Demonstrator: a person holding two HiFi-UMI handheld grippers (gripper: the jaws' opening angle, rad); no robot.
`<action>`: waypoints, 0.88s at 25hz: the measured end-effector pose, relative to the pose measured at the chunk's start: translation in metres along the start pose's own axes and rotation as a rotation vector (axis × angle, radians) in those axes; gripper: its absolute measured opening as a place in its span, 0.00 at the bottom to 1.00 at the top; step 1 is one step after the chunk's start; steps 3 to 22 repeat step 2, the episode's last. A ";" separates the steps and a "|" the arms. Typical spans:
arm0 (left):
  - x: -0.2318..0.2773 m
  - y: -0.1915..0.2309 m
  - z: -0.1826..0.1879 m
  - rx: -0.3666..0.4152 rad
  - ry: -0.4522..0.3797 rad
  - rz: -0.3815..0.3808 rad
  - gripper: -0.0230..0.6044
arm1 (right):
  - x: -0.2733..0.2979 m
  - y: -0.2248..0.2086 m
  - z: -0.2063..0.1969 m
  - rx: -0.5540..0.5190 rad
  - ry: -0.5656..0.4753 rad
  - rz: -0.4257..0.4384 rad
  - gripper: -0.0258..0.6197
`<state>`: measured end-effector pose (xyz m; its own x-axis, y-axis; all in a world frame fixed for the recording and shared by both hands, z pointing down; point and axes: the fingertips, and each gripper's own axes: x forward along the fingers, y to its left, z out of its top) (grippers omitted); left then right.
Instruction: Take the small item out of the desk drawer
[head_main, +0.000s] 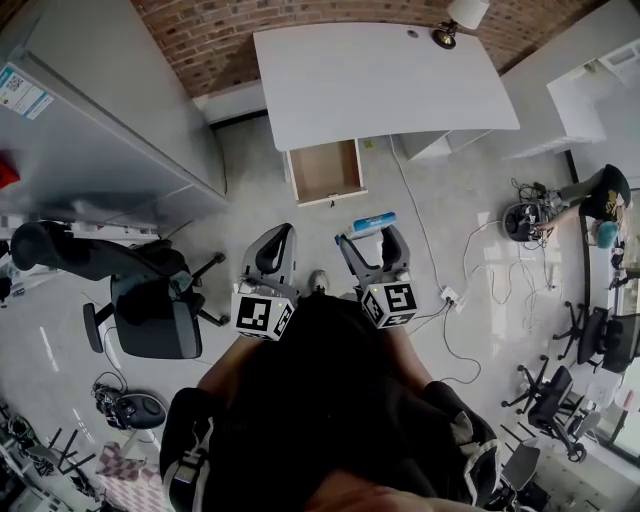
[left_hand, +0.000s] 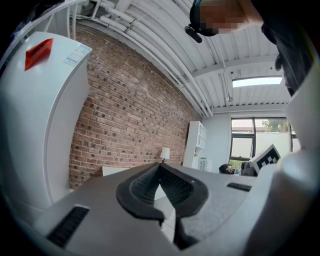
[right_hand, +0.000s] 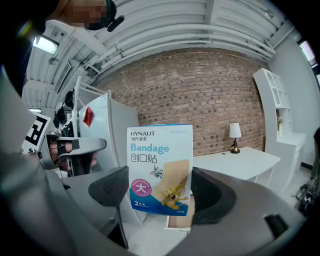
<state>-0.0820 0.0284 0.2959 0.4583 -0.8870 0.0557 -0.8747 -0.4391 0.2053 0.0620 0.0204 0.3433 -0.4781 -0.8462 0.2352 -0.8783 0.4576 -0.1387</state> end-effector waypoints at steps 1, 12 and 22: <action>0.000 0.001 0.000 -0.002 0.001 0.000 0.05 | 0.001 0.001 0.000 0.000 0.002 0.000 0.64; -0.001 0.002 -0.001 -0.004 0.002 0.000 0.05 | 0.001 0.002 -0.001 0.000 0.003 -0.001 0.64; -0.001 0.002 -0.001 -0.004 0.002 0.000 0.05 | 0.001 0.002 -0.001 0.000 0.003 -0.001 0.64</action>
